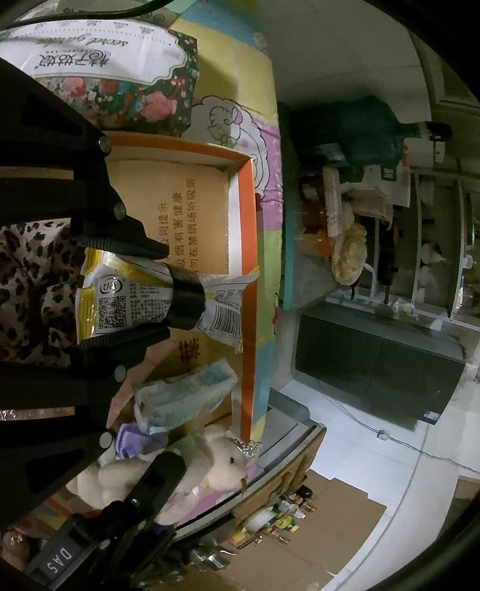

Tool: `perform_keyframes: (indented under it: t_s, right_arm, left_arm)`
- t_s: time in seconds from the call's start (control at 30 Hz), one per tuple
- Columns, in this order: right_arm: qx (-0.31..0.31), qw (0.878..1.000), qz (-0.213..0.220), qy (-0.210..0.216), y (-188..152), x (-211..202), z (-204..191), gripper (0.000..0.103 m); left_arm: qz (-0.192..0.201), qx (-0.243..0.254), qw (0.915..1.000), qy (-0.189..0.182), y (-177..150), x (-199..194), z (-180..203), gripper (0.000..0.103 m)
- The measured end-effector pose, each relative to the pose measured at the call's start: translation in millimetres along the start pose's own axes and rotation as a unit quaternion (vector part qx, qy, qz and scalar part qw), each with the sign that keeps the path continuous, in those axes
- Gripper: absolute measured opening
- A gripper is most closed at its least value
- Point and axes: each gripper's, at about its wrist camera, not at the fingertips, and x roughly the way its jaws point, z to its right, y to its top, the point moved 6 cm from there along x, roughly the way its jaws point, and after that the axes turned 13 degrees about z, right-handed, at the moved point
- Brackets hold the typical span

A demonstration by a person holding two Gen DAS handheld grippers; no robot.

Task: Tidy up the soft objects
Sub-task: 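Lower into the box and open the left tool while the right tool releases the teddy, then move both open tools from the box back over the pile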

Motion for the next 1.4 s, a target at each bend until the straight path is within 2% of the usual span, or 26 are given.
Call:
perform_keyframes:
  t_s: [0.4, 0.63, 0.7, 0.87, 0.93, 1.1, 1.2, 1.3, 1.4]
  right_arm:
    - [0.001, 1.0, -0.027, -0.005, -12.4, 11.0, 3.9, 0.043]
    - [0.006, 0.999, -0.031, -0.007, -13.9, 14.5, 6.2, 0.054]
    - [0.009, 0.999, -0.033, -0.007, -15.2, 15.8, 7.0, 0.056]
    - [0.009, 0.999, -0.032, -0.006, -15.9, 15.5, 7.6, 0.06]
    - [0.01, 0.999, -0.03, -0.005, -15.6, 15.2, 7.3, 0.06]
    - [0.012, 1.0, -0.019, -0.005, -13.4, 9.7, 6.3, 0.061]
    - [0.015, 1.0, -0.008, -0.005, -10.7, 4.2, 5.8, 0.061]
    - [0.018, 1.0, 0.0, -0.003, -9.4, -1.1, 4.7, 0.069]
    - [0.019, 1.0, 0.006, -0.005, -8.6, -5.8, 4.5, 0.07]
  left_arm:
    - [-0.019, -0.013, 0.9997, -0.008, -3.9, 7.5, -5.0, 0.039]
    - [-0.019, -0.006, 0.9998, -0.008, -5.5, 7.3, -7.0, 0.04]
    - [-0.02, -0.003, 0.9998, -0.004, -6.7, 6.8, -8.4, 0.044]
    - [-0.019, 0.004, 0.9998, -0.009, -10.1, 4.6, -4.8, 0.07]
    - [-0.016, 0.005, 0.9998, -0.009, -9.4, 2.5, -4.8, 0.074]
    - [-0.007, 0.009, 0.9999, -0.01, -6.7, -5.1, 0.4, 0.075]
    - [0.002, 0.013, 0.9998, -0.011, -3.8, -10.9, 2.5, 0.078]
    - [0.014, 0.013, 0.9997, -0.018, -1.0, -19.5, 5.7, 0.081]
    - [0.021, 0.013, 0.9994, -0.023, 2.6, -25.8, 7.8, 0.081]
